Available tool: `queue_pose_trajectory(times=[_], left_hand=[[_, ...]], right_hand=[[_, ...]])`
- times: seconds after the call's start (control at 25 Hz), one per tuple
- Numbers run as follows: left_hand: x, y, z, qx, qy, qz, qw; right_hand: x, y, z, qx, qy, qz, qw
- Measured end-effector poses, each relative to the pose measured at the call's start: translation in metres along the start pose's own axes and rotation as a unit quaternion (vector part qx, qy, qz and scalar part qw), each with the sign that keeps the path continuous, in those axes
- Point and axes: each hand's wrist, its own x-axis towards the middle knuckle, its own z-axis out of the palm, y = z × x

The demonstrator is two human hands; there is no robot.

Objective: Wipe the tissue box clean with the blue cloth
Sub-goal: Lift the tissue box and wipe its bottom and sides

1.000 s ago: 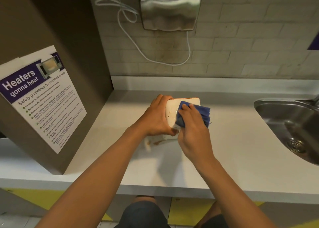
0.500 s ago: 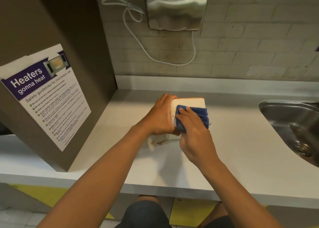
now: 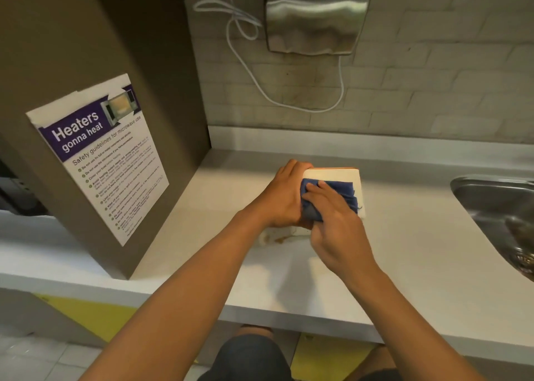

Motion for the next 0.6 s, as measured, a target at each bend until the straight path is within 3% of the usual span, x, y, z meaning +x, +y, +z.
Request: queue_pose_trajectory(times=[0.2,0.44,0.6], left_hand=[[0.001,0.007,0.005,-0.002,0.021,-0.031,0.999],[0.003,-0.001,0.001,-0.027,0.009,-0.007,1.0],[0.0,0.002,0.009,-0.053,0.051,-0.042,0.996]], right_hand=[[0.024,0.027,-0.019,-0.006,0.053,0.077,0.996],[0.013,-0.003,0.001,-0.005,-0.006,-0.004,1.0],[0.016,0.018,-0.017,0.025,0.043,0.061,0.997]])
